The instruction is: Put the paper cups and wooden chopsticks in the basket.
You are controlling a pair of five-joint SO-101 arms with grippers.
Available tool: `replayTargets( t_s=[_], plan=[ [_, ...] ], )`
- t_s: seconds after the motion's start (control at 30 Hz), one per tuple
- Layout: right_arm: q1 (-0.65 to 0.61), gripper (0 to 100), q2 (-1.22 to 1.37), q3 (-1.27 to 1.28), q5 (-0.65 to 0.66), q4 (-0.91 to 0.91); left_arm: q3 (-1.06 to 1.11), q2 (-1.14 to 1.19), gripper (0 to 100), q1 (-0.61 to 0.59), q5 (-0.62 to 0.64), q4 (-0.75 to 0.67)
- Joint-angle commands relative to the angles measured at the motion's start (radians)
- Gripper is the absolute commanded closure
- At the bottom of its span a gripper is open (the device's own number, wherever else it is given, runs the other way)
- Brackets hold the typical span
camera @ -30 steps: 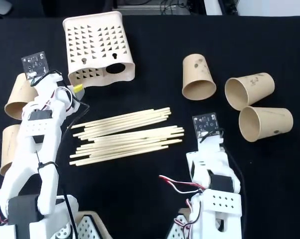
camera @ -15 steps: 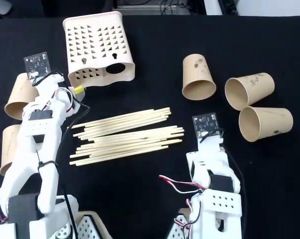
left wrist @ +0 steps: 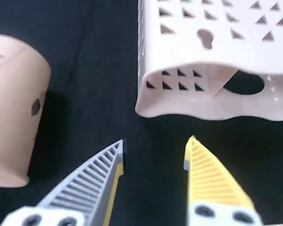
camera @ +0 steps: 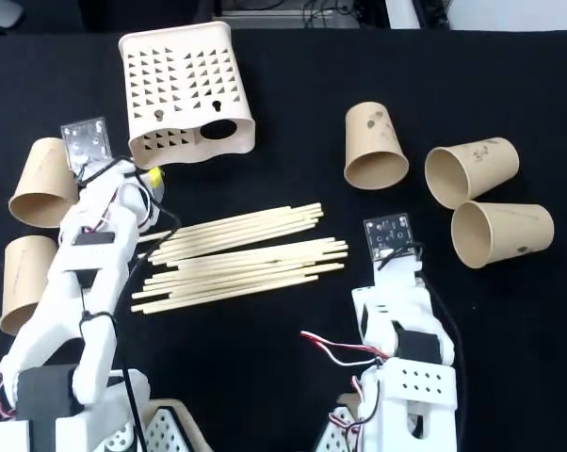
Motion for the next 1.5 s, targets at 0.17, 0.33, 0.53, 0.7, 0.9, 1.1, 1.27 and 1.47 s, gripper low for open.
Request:
replayTargets(
  t_s=[0.17, 0.33, 0.53, 0.7, 0.9, 1.1, 1.27, 1.47],
  plan=[
    [-0.005, 96.2, -0.01, -0.004, 0.006, -0.023, 0.033, -0.015, 78, -0.027, 0.002, -0.015],
    [-0.083, 96.2, -0.01, -0.004, 0.008, -0.023, 0.028, -0.066, 78, -0.03, 0.002, 0.118],
    [-0.086, 96.0, -0.01, -0.004, 0.008, -0.023, 0.041, -0.288, 78, -0.035, 0.002, 0.299],
    [-0.157, 95.9, -0.008, -0.051, 0.063, -0.124, 0.044, -0.494, 78, -0.079, 0.002, 0.496],
    [-0.316, 85.0, 0.005, -0.226, 0.189, -0.153, 0.249, -0.595, 78, -0.093, 0.035, 0.331],
    [-0.47, 68.4, 0.196, -0.476, 0.066, -0.198, 0.321, -0.675, 78, -0.093, 0.043, 0.279],
    [-0.48, 68.3, 0.518, -0.608, 0.129, -0.427, 0.39, -0.786, 78, -0.096, 0.043, 0.279],
    [-0.489, 71.1, 0.987, -0.789, 0.138, -0.684, 0.503, -0.957, 78, -0.09, 0.037, 0.282]
  ],
)
